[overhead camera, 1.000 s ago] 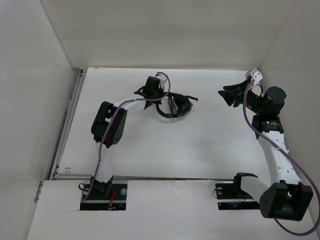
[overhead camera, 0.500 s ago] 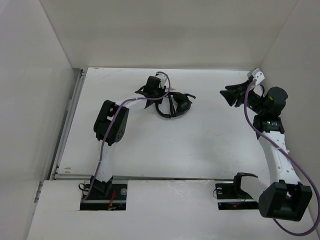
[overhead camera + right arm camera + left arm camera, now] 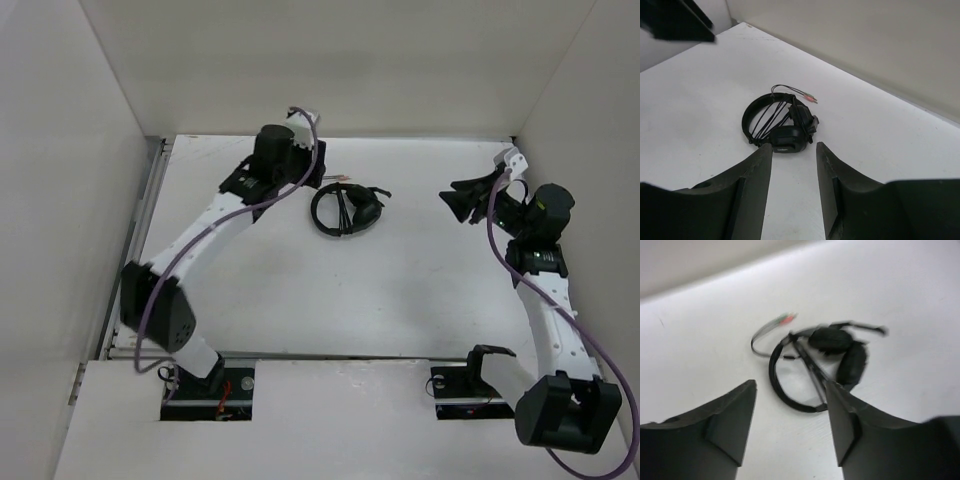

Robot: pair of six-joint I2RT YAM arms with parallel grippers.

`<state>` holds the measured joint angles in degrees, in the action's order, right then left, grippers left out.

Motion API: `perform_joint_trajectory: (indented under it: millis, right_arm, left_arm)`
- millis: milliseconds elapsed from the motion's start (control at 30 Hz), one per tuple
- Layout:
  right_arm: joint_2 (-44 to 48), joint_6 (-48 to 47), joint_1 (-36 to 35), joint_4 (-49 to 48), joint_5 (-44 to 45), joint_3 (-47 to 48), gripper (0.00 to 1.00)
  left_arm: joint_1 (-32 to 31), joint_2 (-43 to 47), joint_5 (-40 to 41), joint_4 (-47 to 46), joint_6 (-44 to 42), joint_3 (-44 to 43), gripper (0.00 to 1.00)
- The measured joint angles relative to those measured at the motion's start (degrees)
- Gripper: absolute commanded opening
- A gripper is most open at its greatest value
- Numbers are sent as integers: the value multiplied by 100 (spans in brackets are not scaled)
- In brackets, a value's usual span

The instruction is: Wrap the headphones

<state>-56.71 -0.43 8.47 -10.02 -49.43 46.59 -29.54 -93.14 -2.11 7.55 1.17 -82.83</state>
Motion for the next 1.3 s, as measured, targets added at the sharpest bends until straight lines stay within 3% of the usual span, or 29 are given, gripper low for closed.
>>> perform_joint_trajectory:
  millis: [100, 167, 333, 367, 400, 433, 700, 933, 1033, 1133, 1300]
  right_arm:
    - [240, 2, 98, 243, 70, -20, 46]
    - [424, 7, 214, 509, 188, -17, 49]
    - [793, -2, 636, 1298, 411, -4, 55]
    - [879, 0, 743, 1451, 474, -4, 60]
    - [964, 4, 831, 1585, 535, 0, 75]
    - [1040, 2, 922, 1757, 638, 31, 100]
    - [393, -417, 1307, 3829, 1532, 1392, 100]
    - [-603, -734, 2229, 6146, 2236, 3462, 100]
    - [-315, -885, 2872, 6288, 2406, 3692, 100]
    - [612, -925, 3447, 5849, 2535, 3093, 100]
    - [2031, -957, 3440, 5090, 2544, 2026, 100]
  left_arm:
    - [-74, 1276, -227, 111, 37, 0, 78]
    - [98, 2059, -389, 179, 57, 9, 84]
    - [1871, 3366, -459, 616, 9, 374, 100]
    - [2326, 3523, -485, 767, -35, 531, 100]
    - [2686, 3628, -509, 942, -103, 686, 100]
    - [3056, 3709, -533, 1169, -201, 887, 100]
    - [4979, 4120, -850, 2380, -1169, 2258, 100]
    - [6074, 4776, -1480, 2527, -1652, 2487, 100]
    - [6546, 4830, -1792, 2516, -1725, 2524, 100]
    - [7055, 4791, -2127, 2474, -1757, 2546, 100]
    - [7744, 4610, -2575, 2321, -1762, 2586, 100]
